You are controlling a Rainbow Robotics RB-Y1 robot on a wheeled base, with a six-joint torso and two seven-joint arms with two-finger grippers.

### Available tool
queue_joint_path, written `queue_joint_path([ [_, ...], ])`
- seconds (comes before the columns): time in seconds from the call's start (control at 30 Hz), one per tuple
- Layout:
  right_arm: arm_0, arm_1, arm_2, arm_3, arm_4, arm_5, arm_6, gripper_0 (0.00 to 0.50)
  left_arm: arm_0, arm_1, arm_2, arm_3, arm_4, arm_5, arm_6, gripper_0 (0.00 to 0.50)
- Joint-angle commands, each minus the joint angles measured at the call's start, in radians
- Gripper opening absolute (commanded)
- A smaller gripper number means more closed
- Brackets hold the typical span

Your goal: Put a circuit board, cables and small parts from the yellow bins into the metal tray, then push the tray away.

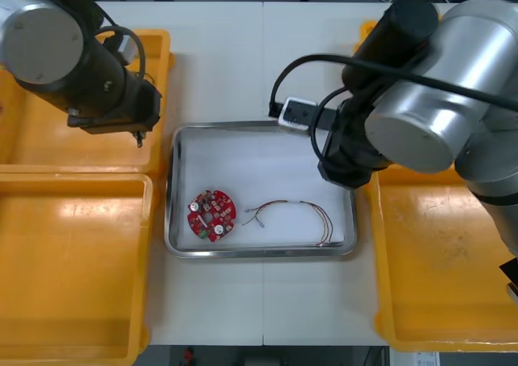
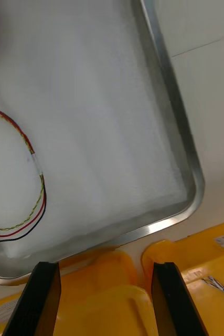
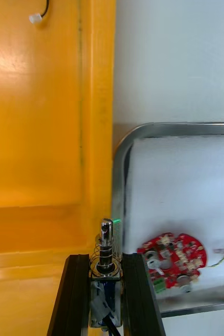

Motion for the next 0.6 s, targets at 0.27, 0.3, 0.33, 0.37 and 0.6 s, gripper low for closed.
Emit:
queue_joint_path([
  [0.27, 0.004, -0.003, -0.273, -0.071, -0.008, 0.006, 0.020, 0.500, -0.097, -0.096, -0.204, 0.010, -0.064, -0.084, 0.078, 0.003],
  [0.3, 0.004, -0.008, -0.295, -0.071, 0.003, 0.006, 0.018, 0.500, -0.097, -0.101, -0.229, 0.019, -0.074, -0.102, 0.083, 0.005],
  [0.33, 0.004, -0.013, -0.308, -0.070, 0.021, 0.006, 0.017, 0.500, -0.097, -0.107, -0.252, 0.031, -0.091, -0.119, 0.085, 0.006],
  [0.37, 0.004, -0.014, -0.316, -0.068, 0.029, 0.006, 0.017, 0.500, -0.097, -0.110, -0.261, 0.036, -0.097, -0.127, 0.086, 0.003],
  [0.6, 0.003, -0.017, -0.382, -0.022, 0.158, 0.006, -0.006, 0.500, -0.097, -0.139, -0.352, 0.128, -0.159, -0.231, 0.094, 0.005],
])
